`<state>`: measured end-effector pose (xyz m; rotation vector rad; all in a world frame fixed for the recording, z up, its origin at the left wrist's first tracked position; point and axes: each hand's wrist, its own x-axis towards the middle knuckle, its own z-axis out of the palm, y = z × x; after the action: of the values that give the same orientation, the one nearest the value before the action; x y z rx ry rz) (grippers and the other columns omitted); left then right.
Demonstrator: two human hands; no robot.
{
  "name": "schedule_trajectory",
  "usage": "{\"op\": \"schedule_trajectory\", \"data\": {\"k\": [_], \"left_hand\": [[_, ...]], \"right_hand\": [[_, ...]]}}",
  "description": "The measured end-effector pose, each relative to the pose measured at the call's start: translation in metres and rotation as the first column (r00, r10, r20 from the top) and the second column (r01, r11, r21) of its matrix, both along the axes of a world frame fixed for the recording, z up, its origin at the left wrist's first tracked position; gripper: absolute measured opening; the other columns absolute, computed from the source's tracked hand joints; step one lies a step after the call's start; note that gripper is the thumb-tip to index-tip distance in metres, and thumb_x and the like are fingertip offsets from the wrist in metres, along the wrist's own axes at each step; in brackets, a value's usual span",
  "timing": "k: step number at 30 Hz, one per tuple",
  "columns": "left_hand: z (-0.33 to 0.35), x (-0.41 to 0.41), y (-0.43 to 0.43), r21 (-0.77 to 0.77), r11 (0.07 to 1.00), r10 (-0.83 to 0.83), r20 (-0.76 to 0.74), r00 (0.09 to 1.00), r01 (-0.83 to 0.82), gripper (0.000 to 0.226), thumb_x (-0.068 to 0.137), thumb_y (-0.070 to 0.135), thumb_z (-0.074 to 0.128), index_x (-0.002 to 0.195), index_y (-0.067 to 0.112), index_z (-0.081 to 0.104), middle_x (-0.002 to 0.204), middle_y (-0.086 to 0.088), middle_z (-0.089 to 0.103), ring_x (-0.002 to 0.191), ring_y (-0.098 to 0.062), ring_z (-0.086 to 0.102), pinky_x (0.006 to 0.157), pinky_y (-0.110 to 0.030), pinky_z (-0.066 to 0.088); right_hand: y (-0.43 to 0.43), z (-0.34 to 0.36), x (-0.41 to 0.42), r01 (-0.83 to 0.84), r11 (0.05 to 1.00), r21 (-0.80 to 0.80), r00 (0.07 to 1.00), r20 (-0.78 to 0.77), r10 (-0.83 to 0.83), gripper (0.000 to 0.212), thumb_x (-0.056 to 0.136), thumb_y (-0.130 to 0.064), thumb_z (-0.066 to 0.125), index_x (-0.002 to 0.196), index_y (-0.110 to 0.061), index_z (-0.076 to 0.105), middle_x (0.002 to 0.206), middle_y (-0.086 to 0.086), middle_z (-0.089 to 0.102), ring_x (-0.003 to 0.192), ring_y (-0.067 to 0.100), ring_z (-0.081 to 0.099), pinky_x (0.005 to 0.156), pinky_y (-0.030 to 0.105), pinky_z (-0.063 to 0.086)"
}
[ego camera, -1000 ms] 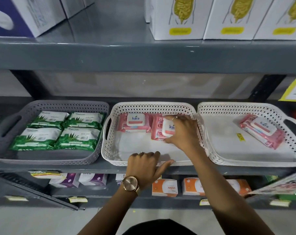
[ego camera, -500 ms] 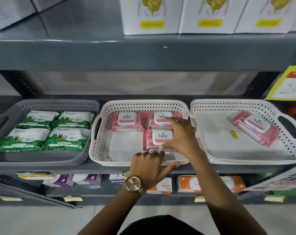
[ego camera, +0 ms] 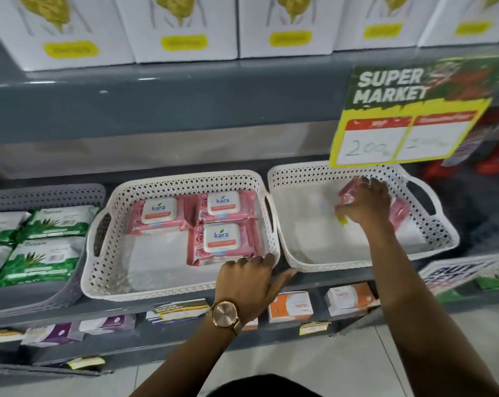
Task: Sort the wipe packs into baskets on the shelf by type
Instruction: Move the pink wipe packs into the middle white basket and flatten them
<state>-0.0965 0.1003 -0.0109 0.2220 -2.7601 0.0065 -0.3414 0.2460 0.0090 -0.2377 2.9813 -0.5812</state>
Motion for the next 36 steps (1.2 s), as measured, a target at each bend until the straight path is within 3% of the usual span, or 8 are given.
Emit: {"op": "schedule_trajectory", "data": {"k": [2, 4, 10, 15, 20, 24, 30, 36], "left_hand": [[-0.001, -0.003, 0.002, -0.01, 1.0, 0.016, 0.012, 1.0, -0.016, 0.05, 0.09, 0.062, 0.032, 0.077, 0.024, 0.061, 0.056, 0.005, 0.063, 0.044, -0.016, 0.056, 0.044, -0.018, 0.025], [-0.003, -0.004, 0.002, 0.002, 1.0, 0.027, 0.026, 0.999, -0.027, 0.048, 0.09, 0.061, 0.034, 0.076, 0.023, 0.06, 0.055, 0.004, 0.062, 0.043, -0.016, 0.055, 0.045, -0.018, 0.024], [-0.006, -0.001, 0.002, 0.009, 1.0, 0.012, -0.002, 1.0, -0.012, 0.04, 0.09, 0.056, 0.045, 0.08, 0.021, 0.061, 0.056, 0.002, 0.063, 0.045, -0.018, 0.059, 0.04, -0.02, 0.04], [-0.006, 0.014, -0.01, -0.022, 0.999, -0.024, 0.011, 1.0, 0.024, 0.025, 0.079, 0.042, 0.069, 0.086, 0.019, 0.063, 0.071, 0.0, 0.072, 0.056, -0.021, 0.067, 0.043, -0.023, 0.048], [-0.008, 0.048, -0.045, -0.021, 1.0, -0.016, 0.029, 0.999, 0.017, 0.031, 0.083, 0.05, 0.056, 0.082, 0.02, 0.063, 0.071, 0.003, 0.073, 0.056, -0.018, 0.067, 0.043, -0.026, 0.05], [-0.004, 0.082, -0.08, -0.024, 1.0, 0.018, 0.039, 0.999, -0.017, 0.038, 0.087, 0.055, 0.047, 0.073, 0.023, 0.063, 0.056, 0.006, 0.066, 0.044, -0.013, 0.06, 0.043, -0.019, 0.039], [0.004, 0.135, -0.126, -0.001, 1.0, 0.028, 0.003, 1.0, -0.028, 0.039, 0.09, 0.053, 0.039, 0.079, 0.025, 0.065, 0.063, 0.006, 0.067, 0.051, -0.017, 0.063, 0.045, -0.023, 0.044], [0.014, 0.161, -0.146, 0.162, 0.984, 0.065, 0.061, 0.996, -0.074, 0.047, 0.092, 0.056, 0.031, 0.095, 0.023, 0.065, 0.085, 0.003, 0.073, 0.073, -0.022, 0.067, 0.067, -0.032, 0.052]], "right_hand": [[0.018, -0.005, -0.017, -0.007, 0.995, 0.101, 0.991, 0.134, -0.007, 0.106, 0.068, -0.036, 0.082, 0.15, -0.014, 0.02, 0.159, 0.022, 0.007, 0.147, 0.04, -0.001, 0.119, 0.055, 0.006], [0.029, -0.009, -0.027, -0.032, 0.996, 0.081, 0.985, 0.173, 0.017, 0.114, 0.071, -0.036, 0.081, 0.153, -0.018, 0.004, 0.16, 0.021, 0.0, 0.148, 0.039, -0.002, 0.118, 0.055, 0.002], [0.028, -0.009, -0.014, -0.023, 0.992, 0.122, 0.997, 0.07, 0.014, 0.086, 0.069, -0.019, 0.08, 0.143, -0.025, 0.036, 0.135, 0.019, 0.048, 0.128, 0.039, 0.04, 0.104, 0.049, 0.031], [0.012, 0.013, 0.025, -0.026, 0.997, -0.074, 0.999, -0.045, 0.023, 0.086, 0.06, -0.02, 0.084, 0.137, -0.026, 0.047, 0.126, 0.018, 0.055, 0.119, 0.041, 0.046, 0.097, 0.045, 0.037], [-0.037, 0.053, 0.077, -0.21, 0.935, -0.285, 0.967, -0.204, 0.155, 0.082, 0.054, -0.021, 0.087, 0.13, -0.029, 0.055, 0.119, 0.016, 0.06, 0.113, 0.04, 0.052, 0.098, 0.045, 0.043], [-0.104, 0.068, 0.126, -0.425, 0.805, -0.414, 0.904, -0.153, 0.399, 0.085, 0.051, -0.023, 0.089, 0.129, -0.028, 0.057, 0.119, 0.01, 0.065, 0.108, 0.031, 0.06, 0.097, 0.045, 0.049], [-0.209, 0.031, 0.196, -0.675, 0.706, -0.215, 0.738, -0.168, 0.654, 0.089, 0.057, -0.037, 0.087, 0.136, -0.033, 0.047, 0.123, 0.006, 0.058, 0.114, 0.026, 0.048, 0.094, 0.036, 0.038], [-0.246, -0.003, 0.226, -0.77, 0.636, -0.06, 0.639, -0.078, 0.766, 0.098, 0.059, -0.045, 0.085, 0.144, -0.03, 0.038, 0.145, 0.001, 0.042, 0.136, 0.024, 0.031, 0.114, 0.04, 0.02]]}}
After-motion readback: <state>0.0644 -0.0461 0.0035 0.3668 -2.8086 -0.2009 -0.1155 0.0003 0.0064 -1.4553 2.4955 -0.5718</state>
